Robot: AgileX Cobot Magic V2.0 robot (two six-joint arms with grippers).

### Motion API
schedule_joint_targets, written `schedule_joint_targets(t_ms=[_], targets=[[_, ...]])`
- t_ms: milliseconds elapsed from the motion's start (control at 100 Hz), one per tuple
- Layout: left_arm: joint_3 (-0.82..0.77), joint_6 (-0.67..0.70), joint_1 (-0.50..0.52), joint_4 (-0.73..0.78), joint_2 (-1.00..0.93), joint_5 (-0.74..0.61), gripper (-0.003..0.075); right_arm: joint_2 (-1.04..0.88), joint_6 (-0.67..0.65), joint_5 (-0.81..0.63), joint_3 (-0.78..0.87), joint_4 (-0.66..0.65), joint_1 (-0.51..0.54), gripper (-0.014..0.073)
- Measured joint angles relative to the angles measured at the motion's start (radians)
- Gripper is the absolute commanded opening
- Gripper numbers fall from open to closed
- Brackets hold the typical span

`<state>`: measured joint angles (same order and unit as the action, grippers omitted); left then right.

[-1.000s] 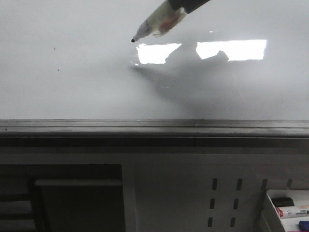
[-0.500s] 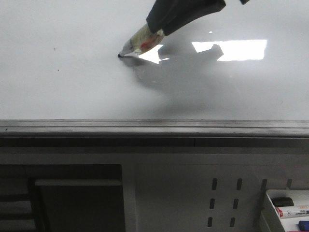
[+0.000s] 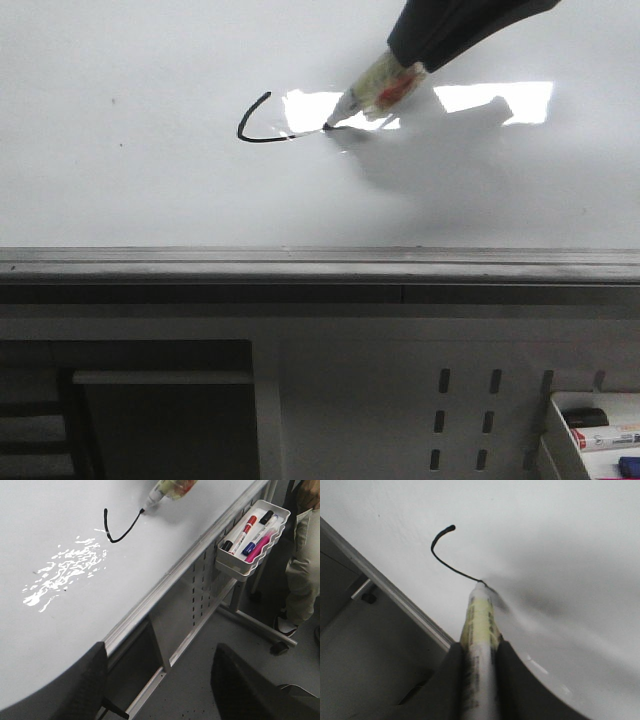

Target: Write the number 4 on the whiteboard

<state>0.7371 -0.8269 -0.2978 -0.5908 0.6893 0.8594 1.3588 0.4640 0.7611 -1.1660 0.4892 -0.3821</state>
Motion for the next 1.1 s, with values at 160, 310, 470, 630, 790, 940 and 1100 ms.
schedule_joint_targets(t_ms=[160,310,470,630,790,940,1100], targets=[[0.0,0.0,0.0,0.0,0.0,0.0,0.0421,-0.039,0.002,0.009,-0.002,0.004,-0.023,-0.0036],[0.0,0.0,0.0,0.0,0.0,0.0,0.042,-0.059,0.006,-0.018,-0.023,0.01,-0.059,-0.0036],[0.0,0.0,0.0,0.0,0.0,0.0,0.042,-0.046,0.006,-0.082,-0.025,0.013,-0.066,-0.0036],[0.0,0.0,0.0,0.0,0.0,0.0,0.042,0.024,0.008,-0.104,-0.026,0.013,-0.066,-0.0036],[0.0,0.0,0.0,-0.001,0.0,0.0,0.042,0.104,0.01,0.022,-0.026,0.022,-0.071,-0.0036],[0.0,0.0,0.0,-0.002,0.0,-0.002,0.042,0.12,0.01,0.077,-0.031,0.022,-0.076,-0.0036],[0.0,0.0,0.0,-0.004,0.0,-0.004,0.0421,0.032,0.021,0.081,-0.056,0.011,-0.076,-0.0036]])
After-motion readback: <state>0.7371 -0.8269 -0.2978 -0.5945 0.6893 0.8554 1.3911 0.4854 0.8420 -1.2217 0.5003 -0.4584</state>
